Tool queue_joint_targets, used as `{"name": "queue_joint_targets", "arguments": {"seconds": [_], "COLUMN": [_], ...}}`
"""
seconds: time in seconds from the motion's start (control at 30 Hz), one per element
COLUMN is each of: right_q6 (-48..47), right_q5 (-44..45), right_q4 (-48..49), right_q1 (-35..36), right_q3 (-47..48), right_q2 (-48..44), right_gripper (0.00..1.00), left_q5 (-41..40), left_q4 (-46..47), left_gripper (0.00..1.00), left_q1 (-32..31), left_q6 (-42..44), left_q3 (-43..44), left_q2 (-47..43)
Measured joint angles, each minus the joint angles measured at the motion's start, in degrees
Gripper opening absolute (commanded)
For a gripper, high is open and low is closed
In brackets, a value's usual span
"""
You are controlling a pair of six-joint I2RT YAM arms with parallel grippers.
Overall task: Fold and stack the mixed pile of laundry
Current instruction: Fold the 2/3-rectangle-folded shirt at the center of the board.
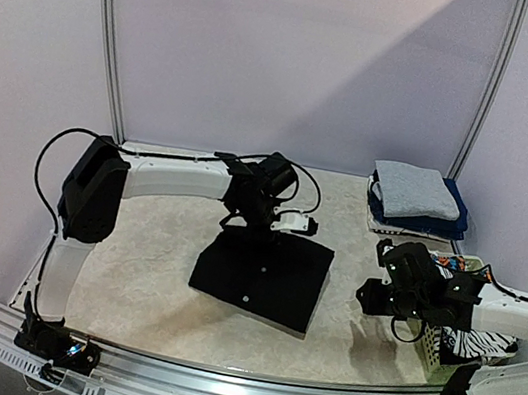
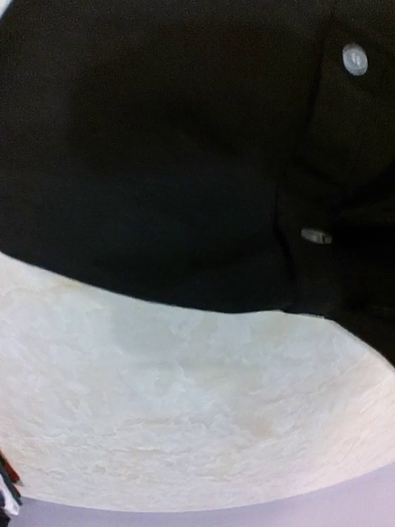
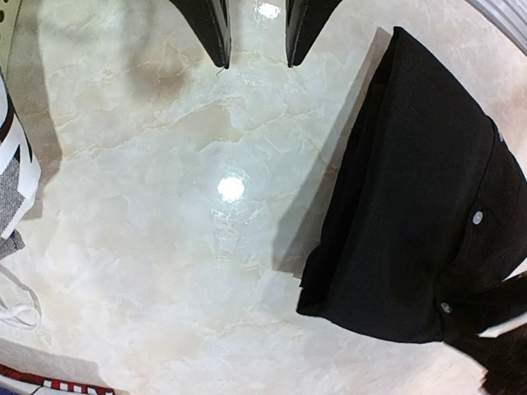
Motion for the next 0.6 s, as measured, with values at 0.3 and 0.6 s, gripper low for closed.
{"name": "queue_joint_targets", "arguments": {"seconds": [0.3, 0.6], "right_q6": [-0.7, -2.4], "right_q5": [-2.03, -8.31], "right_q4": [1.9, 7.41], "right_q1": [0.0, -0.02], "right_q3": [0.61, 5.27], "right_q2": [1.6, 5.73], "right_gripper": [0.25, 0.26], "left_q5": [-11.98, -19.87], "left_q4": [7.52, 12.28], "left_gripper": [0.78, 0.69], "left_q1": [2.97, 3.17], "left_q6": [-9.94, -24.74], "left_q3": [-0.22, -12.79], "left_q2": [0.31, -14.43]}}
